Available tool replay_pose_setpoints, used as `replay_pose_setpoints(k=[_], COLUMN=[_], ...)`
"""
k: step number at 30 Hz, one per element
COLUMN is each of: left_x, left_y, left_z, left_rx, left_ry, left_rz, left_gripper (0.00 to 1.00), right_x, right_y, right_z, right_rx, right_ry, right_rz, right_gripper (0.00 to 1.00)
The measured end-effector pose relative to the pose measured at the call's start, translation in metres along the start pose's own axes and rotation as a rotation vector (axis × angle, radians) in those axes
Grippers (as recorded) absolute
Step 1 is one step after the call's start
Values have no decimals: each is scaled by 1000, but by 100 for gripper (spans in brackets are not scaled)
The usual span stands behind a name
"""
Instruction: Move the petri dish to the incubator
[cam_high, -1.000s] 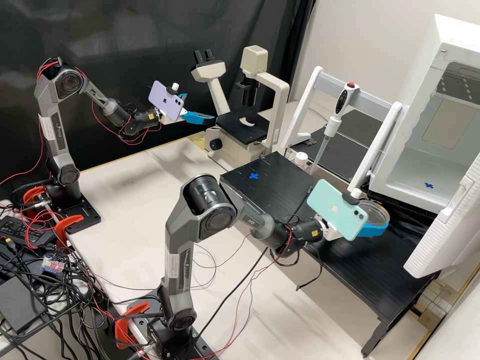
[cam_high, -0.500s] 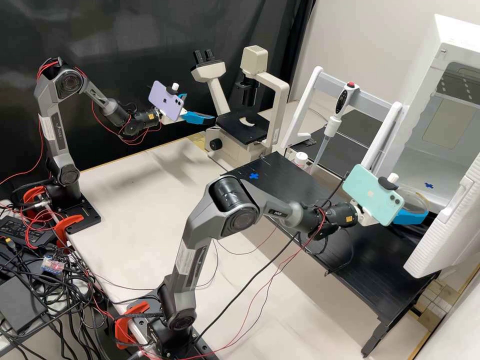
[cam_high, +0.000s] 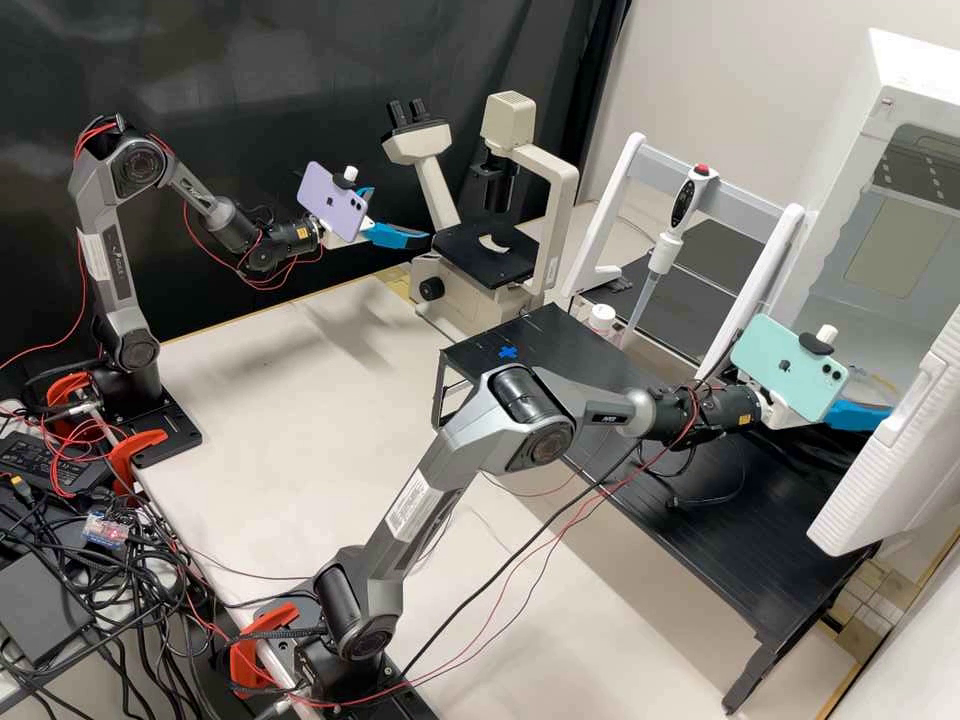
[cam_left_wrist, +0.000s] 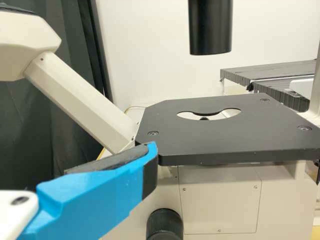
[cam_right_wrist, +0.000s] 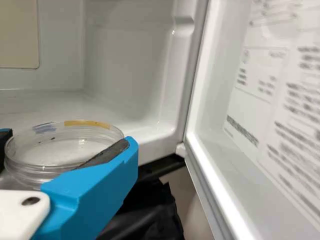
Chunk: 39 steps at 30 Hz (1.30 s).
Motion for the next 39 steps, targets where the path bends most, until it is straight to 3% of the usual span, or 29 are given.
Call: replay_pose_setpoints(k=[25,30,31,39], left_x=[0,0,0,0], left_y=[0,0,0,0], left_z=[0,0,0,0], left_rx=[0,0,0,0], left_ry=[0,0,0,0], left_rz=[0,0,0,0], left_gripper=[100,100,100,100], right_x=[57,63,64,65], right_y=[-21,-22,-23,-24], right_z=[2,1,2,3], right_rx=[39,30,24,-9], right_ry=[25,21,20,19], right_rz=[-34,-43,-44,-43], right_gripper=[0,0,100,100])
